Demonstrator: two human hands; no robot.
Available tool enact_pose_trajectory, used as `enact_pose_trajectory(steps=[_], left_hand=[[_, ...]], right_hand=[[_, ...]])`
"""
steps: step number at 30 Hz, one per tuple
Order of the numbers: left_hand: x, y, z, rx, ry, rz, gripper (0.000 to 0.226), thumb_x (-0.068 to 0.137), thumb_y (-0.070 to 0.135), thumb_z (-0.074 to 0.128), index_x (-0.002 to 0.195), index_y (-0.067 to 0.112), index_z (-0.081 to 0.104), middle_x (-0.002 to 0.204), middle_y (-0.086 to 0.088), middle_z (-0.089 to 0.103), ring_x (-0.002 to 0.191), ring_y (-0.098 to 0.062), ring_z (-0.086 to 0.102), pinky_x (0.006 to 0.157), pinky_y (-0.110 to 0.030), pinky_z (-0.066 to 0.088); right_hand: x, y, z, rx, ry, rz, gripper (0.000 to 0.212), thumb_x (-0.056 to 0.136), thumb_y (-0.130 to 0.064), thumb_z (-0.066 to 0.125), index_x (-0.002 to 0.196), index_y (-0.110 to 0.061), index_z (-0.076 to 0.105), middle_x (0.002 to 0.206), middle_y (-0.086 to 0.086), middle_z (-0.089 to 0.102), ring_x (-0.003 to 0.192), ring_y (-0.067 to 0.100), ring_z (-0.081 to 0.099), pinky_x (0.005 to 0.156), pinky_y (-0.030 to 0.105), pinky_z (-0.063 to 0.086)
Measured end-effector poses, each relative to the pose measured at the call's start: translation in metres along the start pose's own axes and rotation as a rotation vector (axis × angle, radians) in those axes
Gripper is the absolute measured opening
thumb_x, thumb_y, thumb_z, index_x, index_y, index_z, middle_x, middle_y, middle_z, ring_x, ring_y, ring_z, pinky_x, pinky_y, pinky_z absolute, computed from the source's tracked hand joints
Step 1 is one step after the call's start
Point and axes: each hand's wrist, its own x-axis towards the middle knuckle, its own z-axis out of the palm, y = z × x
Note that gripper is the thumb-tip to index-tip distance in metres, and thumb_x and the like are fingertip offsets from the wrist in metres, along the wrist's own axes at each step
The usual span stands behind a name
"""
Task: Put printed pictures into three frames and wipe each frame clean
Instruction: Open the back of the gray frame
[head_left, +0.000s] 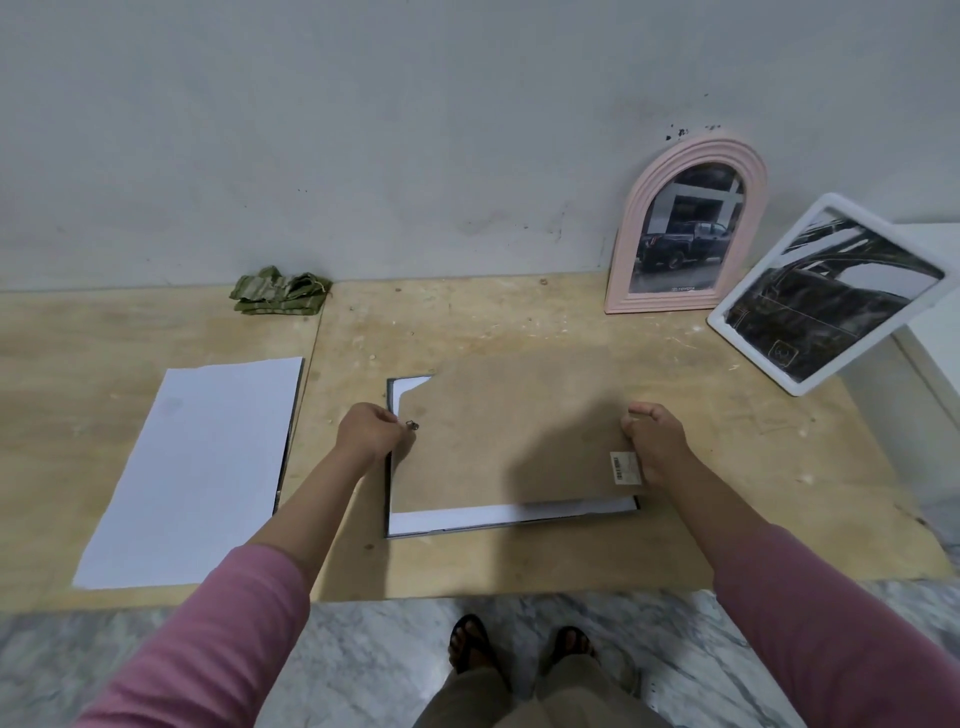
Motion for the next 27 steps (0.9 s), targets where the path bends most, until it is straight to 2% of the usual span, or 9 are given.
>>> enact_pose_trajectory(steps=[5,9,12,15,18,20,22,24,27], left_hand=[[0.002,-0.004,-0.007,0.014,0.076,0.015,0.019,0.085,0.016,0.067,0.099,0.004,0.068,0.107,-0.012,0.068,0.104,-0.029,0.061,0.084,-0.031,0.046],[-0.002,0.005,-0.012,-0.065,0.098,0.033,0.019,0.085,0.016,0.067,0.101,0.006,0.066,0.092,-0.008,0.064,0.093,-0.028,0.062,0.076,-0.028,0.045],[-0.004,0.019,-0.013,-0.161,0.070,0.059,0.018,0.084,0.012,0.065,0.102,0.007,0.064,0.089,-0.011,0.065,0.089,-0.034,0.064,0.082,-0.041,0.055],[-0.006,0.033,-0.006,-0.233,0.028,0.075,0.023,0.079,0.010,0.064,0.102,0.009,0.066,0.081,-0.014,0.069,0.080,-0.033,0.068,0.084,-0.051,0.055],[-0.029,0.057,0.016,-0.296,-0.023,0.098,0.021,0.079,0.002,0.056,0.098,0.009,0.064,0.071,-0.015,0.069,0.056,-0.023,0.061,0.079,-0.047,0.057],[-0.051,0.072,0.037,-0.309,-0.094,0.105,0.020,0.080,-0.005,0.052,0.085,0.012,0.061,0.051,-0.005,0.065,0.048,-0.022,0.055,0.071,-0.043,0.055],[-0.072,0.085,0.062,-0.281,-0.151,0.131,0.024,0.074,-0.007,0.052,0.071,0.015,0.062,0.049,-0.004,0.063,0.051,-0.024,0.053,0.069,-0.043,0.056],[-0.090,0.096,0.090,-0.213,-0.178,0.159,0.021,0.065,-0.005,0.053,0.059,0.015,0.059,0.058,-0.010,0.061,0.055,-0.024,0.051,0.062,-0.040,0.054],[-0.119,0.115,0.133,-0.063,-0.199,0.201,0.014,0.065,-0.005,0.055,0.061,0.009,0.056,0.059,-0.007,0.052,0.059,-0.022,0.047,0.057,-0.026,0.041]], right_hand=[[-0.009,0.004,0.014,0.053,-0.012,0.039,0.019,0.089,-0.002,0.053,0.105,-0.013,0.055,0.098,0.012,0.059,0.078,0.020,0.057,0.066,0.031,0.050],[-0.011,0.002,0.013,0.100,0.007,0.044,0.020,0.090,-0.001,0.053,0.106,-0.011,0.057,0.095,0.012,0.061,0.074,0.020,0.058,0.065,0.032,0.051],[-0.010,-0.008,0.003,0.079,0.050,-0.009,0.015,0.088,-0.002,0.055,0.100,-0.011,0.059,0.100,0.015,0.062,0.082,0.024,0.058,0.071,0.035,0.051],[-0.011,-0.022,-0.017,-0.015,0.159,-0.071,0.017,0.082,-0.002,0.056,0.094,-0.013,0.062,0.098,0.015,0.064,0.084,0.027,0.059,0.072,0.035,0.050],[-0.015,-0.032,-0.050,-0.117,0.234,-0.106,0.021,0.082,-0.005,0.053,0.095,-0.019,0.062,0.092,0.013,0.066,0.079,0.026,0.060,0.061,0.026,0.045],[-0.017,-0.033,-0.079,-0.198,0.253,-0.133,0.021,0.084,-0.008,0.053,0.100,-0.019,0.060,0.094,0.012,0.067,0.084,0.027,0.062,0.066,0.028,0.048],[-0.016,-0.029,-0.111,-0.301,0.274,-0.151,0.029,0.085,-0.009,0.055,0.113,-0.013,0.060,0.102,0.013,0.065,0.093,0.029,0.062,0.080,0.034,0.051],[-0.017,-0.023,-0.141,-0.419,0.299,-0.159,0.036,0.084,-0.009,0.056,0.120,-0.004,0.058,0.103,0.017,0.062,0.096,0.033,0.059,0.084,0.037,0.049],[-0.019,-0.015,-0.185,-0.563,0.322,-0.176,0.031,0.081,-0.005,0.056,0.109,0.010,0.059,0.097,0.029,0.061,0.090,0.040,0.057,0.083,0.046,0.049]])
